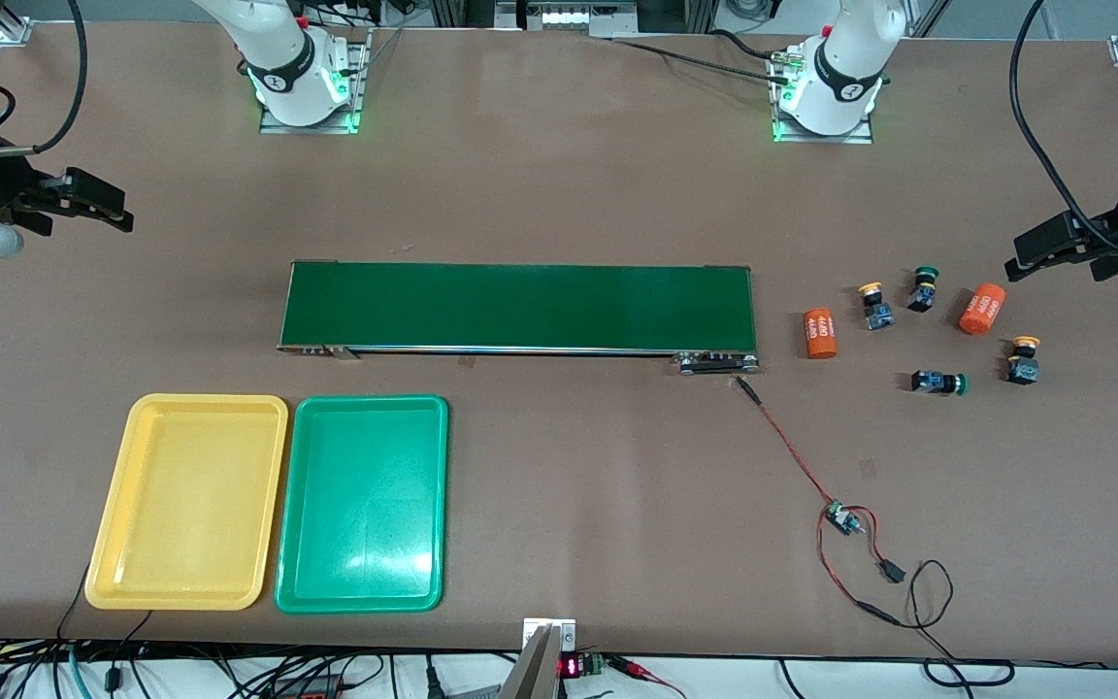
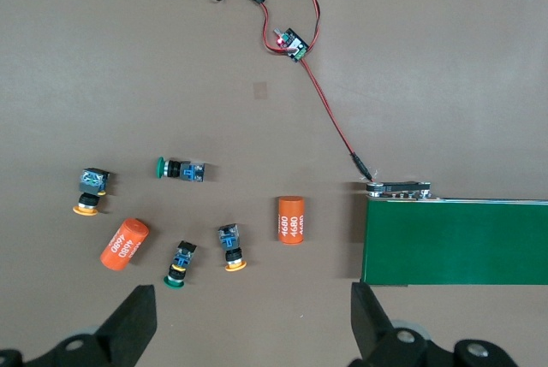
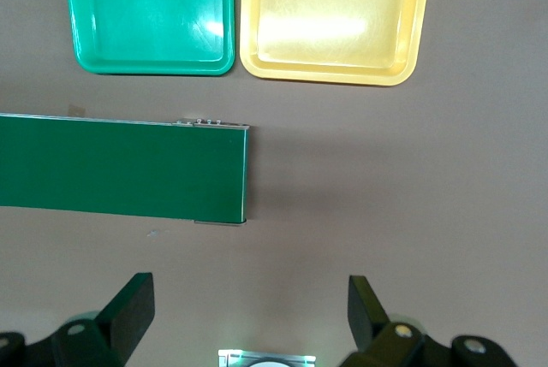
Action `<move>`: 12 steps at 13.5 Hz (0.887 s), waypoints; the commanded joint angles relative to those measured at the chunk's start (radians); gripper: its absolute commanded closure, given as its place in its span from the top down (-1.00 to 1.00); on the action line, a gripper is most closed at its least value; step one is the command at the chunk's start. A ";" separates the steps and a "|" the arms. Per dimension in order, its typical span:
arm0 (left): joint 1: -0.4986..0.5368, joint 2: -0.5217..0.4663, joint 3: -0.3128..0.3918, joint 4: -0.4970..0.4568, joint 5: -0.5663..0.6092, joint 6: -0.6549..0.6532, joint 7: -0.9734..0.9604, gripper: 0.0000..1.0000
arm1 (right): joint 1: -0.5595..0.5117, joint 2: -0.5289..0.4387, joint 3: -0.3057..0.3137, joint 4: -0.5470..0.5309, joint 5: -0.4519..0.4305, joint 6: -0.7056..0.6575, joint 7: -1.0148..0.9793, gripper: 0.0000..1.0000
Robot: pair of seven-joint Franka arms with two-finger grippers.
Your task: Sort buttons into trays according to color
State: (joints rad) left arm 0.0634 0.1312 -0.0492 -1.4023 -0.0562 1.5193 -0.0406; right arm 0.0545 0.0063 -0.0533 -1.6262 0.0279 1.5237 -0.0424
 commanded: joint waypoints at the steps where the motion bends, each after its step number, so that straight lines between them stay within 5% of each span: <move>1: 0.003 -0.001 0.002 0.013 0.033 -0.016 -0.004 1.00 | -0.004 -0.003 0.006 -0.003 0.007 0.007 0.010 1.00; 7: -0.010 0.027 -0.005 0.013 0.032 -0.011 -0.016 1.00 | -0.004 -0.003 0.006 -0.001 0.007 0.007 0.010 1.00; 12: 0.002 0.258 0.006 0.013 0.023 -0.005 -0.015 1.00 | -0.004 -0.003 0.006 -0.001 0.007 0.007 0.010 1.00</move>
State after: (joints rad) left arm 0.0609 0.2723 -0.0469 -1.4238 -0.0552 1.5136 -0.0503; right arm 0.0545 0.0065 -0.0532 -1.6262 0.0280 1.5245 -0.0424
